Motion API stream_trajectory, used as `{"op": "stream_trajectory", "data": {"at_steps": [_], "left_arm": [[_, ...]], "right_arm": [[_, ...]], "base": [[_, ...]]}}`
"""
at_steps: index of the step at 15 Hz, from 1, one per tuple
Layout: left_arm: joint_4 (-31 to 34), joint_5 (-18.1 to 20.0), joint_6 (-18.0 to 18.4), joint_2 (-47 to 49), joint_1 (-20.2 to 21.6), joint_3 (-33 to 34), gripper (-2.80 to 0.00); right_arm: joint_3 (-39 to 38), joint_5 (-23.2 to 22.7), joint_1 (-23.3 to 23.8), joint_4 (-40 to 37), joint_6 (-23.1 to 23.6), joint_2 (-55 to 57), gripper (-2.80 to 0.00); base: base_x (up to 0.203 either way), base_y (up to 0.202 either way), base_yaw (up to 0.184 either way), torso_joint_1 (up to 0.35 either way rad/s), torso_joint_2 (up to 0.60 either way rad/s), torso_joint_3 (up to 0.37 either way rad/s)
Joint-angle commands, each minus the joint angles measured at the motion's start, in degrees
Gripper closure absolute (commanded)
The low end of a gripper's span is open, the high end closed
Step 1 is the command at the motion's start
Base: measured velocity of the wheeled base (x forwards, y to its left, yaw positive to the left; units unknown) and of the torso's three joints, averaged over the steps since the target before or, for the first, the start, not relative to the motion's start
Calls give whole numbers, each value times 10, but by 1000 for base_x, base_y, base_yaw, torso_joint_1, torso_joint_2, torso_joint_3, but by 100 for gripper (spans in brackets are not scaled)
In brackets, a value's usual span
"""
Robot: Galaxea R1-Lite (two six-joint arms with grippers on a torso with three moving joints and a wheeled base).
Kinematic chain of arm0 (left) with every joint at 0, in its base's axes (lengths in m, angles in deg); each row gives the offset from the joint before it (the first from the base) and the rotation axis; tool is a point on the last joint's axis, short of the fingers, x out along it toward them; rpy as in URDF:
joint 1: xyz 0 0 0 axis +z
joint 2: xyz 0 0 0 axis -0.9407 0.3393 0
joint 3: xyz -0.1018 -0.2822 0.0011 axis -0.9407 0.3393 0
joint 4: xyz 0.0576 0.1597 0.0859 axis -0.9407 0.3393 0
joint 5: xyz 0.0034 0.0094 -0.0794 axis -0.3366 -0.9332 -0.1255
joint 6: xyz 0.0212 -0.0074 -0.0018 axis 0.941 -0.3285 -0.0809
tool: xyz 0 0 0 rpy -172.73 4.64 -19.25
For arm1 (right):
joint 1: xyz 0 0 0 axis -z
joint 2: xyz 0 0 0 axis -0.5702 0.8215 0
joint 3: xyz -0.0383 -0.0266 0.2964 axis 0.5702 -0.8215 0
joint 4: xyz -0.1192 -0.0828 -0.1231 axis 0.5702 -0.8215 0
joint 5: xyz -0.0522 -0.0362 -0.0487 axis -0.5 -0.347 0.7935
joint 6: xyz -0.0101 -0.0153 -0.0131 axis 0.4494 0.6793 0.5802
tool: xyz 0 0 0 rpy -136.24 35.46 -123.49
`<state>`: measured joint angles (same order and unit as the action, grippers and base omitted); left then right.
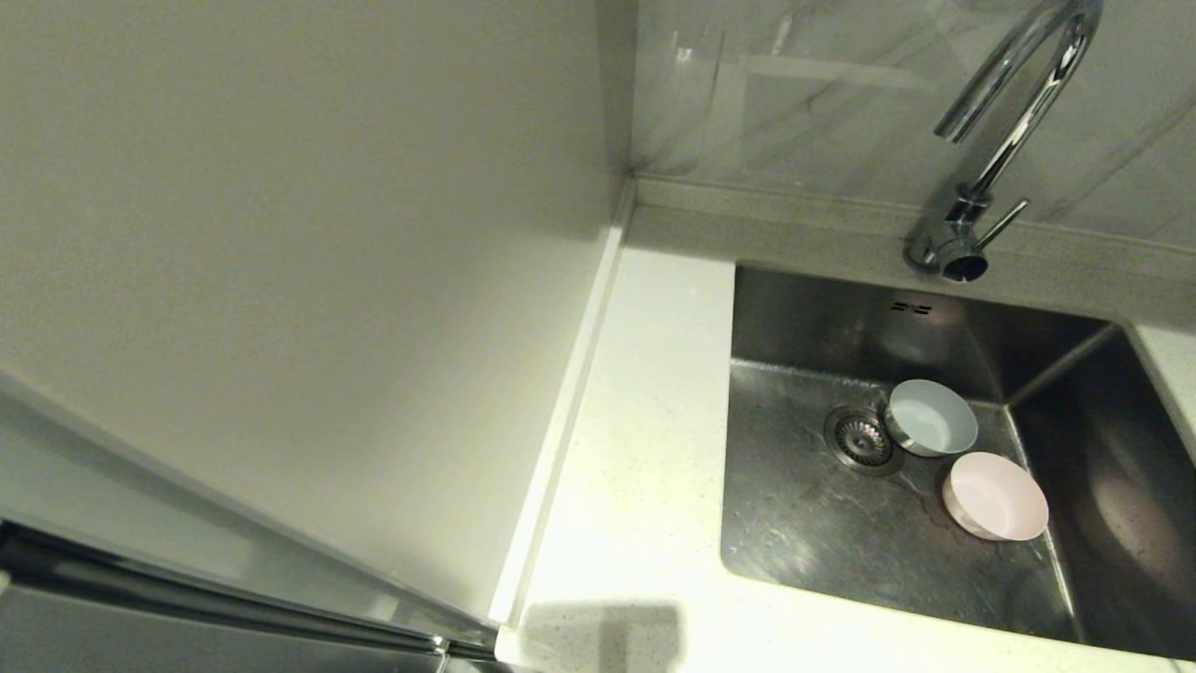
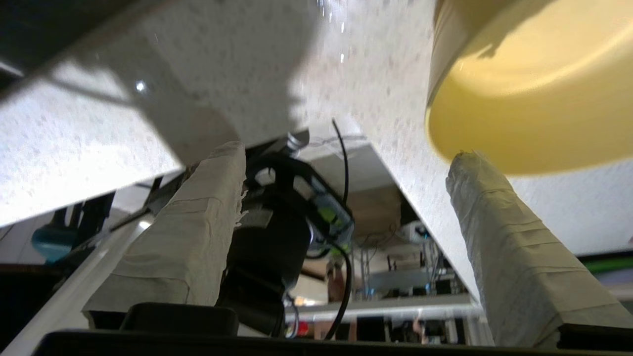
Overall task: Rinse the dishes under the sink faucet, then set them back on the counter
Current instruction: Put a bowl into the sink
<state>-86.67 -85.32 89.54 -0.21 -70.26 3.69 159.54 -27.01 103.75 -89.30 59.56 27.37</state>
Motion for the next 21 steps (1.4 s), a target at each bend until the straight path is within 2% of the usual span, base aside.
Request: {"op": "stream_trajectory", "data": {"at_steps": [1,6,8,13,16,21], "left_arm": [[0,0,0,0,0,2,0],[0,0,0,0,0,2,0],[0,0,0,0,0,2,0],[0,0,0,0,0,2,0],[0,0,0,0,0,2,0],[0,0,0,0,0,2,0]], "right_arm": [[3,-2,-1,4,2,2,-280],[8,-6,-1,5,1,12,-280],[15,-30,-1,5,3,22,-280],[71,-45,-8,5,4,65,-280],[112,-48,-13,5,4,89,-280],[129,-41,-13,5,7,107,-280]], "base": [[0,0,0,0,0,0],[0,0,0,0,0,0],[0,0,0,0,0,0],[0,0,0,0,0,0],[0,0,0,0,0,0],[0,0,0,0,0,0]]}}
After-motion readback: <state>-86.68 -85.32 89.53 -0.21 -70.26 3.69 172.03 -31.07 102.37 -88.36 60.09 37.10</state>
